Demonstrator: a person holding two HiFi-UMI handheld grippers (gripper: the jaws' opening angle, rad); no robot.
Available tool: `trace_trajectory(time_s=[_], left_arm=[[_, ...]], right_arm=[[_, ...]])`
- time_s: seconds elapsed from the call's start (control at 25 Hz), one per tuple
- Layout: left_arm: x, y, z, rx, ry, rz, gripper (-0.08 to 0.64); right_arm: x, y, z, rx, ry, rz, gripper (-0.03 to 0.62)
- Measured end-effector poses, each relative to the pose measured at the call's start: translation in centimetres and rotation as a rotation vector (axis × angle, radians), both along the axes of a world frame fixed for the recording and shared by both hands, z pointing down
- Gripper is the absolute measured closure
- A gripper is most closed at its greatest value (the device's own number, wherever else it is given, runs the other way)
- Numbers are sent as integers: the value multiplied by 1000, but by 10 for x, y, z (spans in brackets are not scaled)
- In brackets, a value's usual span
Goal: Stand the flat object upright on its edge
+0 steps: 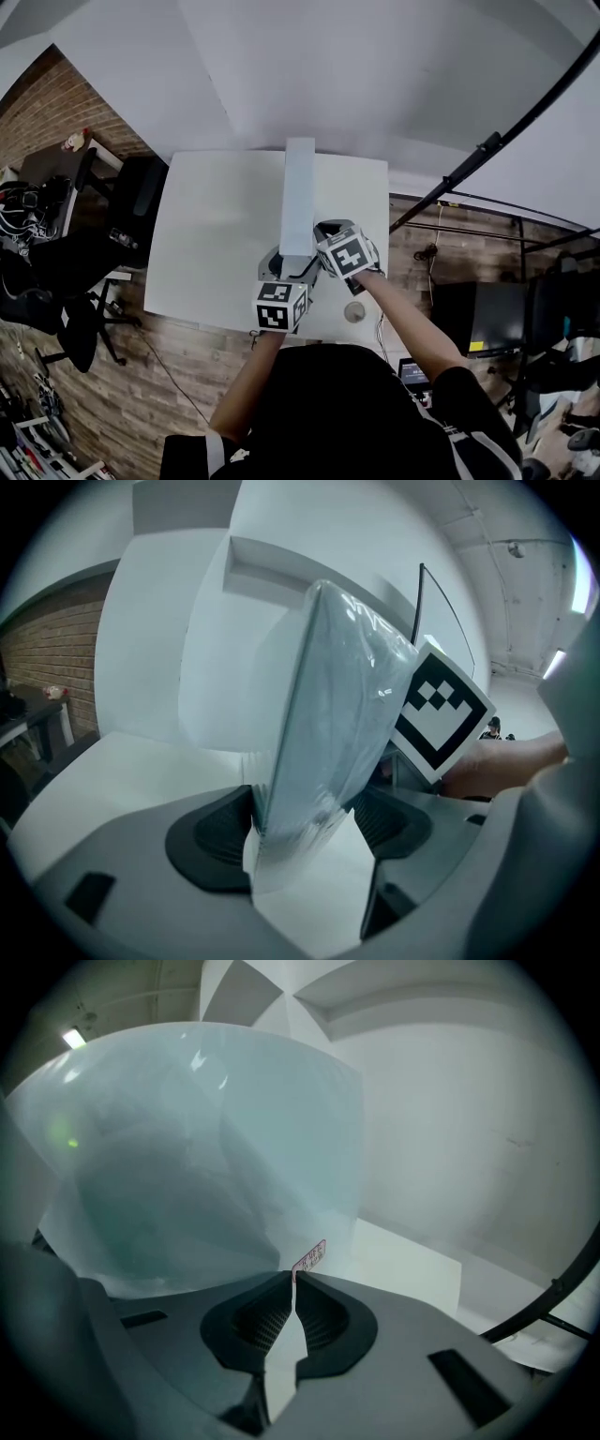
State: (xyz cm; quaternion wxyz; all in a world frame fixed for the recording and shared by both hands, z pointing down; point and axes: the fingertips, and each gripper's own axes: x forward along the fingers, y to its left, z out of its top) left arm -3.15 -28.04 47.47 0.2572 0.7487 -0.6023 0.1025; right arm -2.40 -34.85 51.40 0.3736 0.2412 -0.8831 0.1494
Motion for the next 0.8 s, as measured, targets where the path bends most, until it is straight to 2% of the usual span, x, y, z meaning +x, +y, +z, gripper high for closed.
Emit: trace_trajectory(time_s=[0.52,0.68,0.8], left_arm=[[-10,-32,1,-1,-8,80,222],[-13,-42,2,1,-10,94,222],[-16,-49,1,-3,-9,99,222]], right_arm=[[-6,-27,0,-14,-18,78,545],[-13,-42,-18,36,-32,83,545],[-16,-48,-17,28,-31,93,545]])
